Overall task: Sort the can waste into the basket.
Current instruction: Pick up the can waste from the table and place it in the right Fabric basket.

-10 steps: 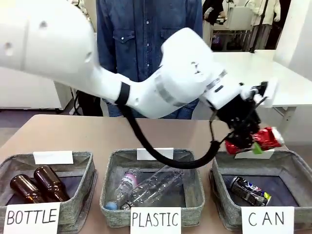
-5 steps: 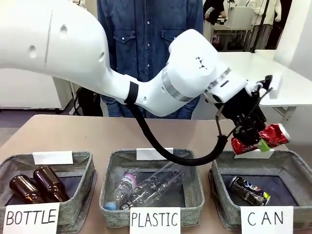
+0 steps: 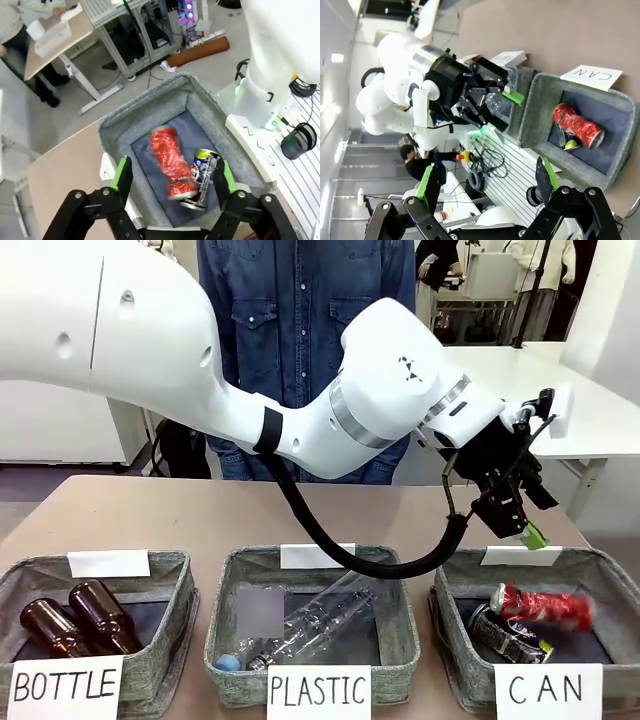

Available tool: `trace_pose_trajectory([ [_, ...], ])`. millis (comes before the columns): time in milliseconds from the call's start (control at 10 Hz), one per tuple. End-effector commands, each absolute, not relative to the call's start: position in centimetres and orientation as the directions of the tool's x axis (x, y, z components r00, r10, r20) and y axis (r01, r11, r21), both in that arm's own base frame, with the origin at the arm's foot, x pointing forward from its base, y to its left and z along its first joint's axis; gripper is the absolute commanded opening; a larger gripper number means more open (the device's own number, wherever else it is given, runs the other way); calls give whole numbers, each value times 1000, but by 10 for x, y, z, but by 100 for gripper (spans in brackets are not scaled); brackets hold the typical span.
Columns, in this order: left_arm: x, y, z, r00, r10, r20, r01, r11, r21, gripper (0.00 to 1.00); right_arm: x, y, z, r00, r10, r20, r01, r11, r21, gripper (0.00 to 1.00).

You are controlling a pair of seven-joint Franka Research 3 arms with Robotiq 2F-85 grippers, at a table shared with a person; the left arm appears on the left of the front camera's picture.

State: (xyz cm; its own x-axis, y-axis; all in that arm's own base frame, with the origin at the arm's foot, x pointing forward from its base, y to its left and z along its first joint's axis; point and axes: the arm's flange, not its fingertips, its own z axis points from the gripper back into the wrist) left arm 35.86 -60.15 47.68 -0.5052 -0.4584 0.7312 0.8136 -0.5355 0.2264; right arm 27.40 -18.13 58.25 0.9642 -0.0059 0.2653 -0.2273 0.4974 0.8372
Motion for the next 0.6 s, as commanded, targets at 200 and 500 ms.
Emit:
trace_pose_trajectory([
  [200,349,-593,478,-478,-471,741,831,-515,210,100,275,-183,586,964,-9,267,-227,500,836,100],
  [500,355,-572,488,-407,-533,742,876,-459,151,100,275,-183,586,964,-9,267,-227,500,836,100],
])
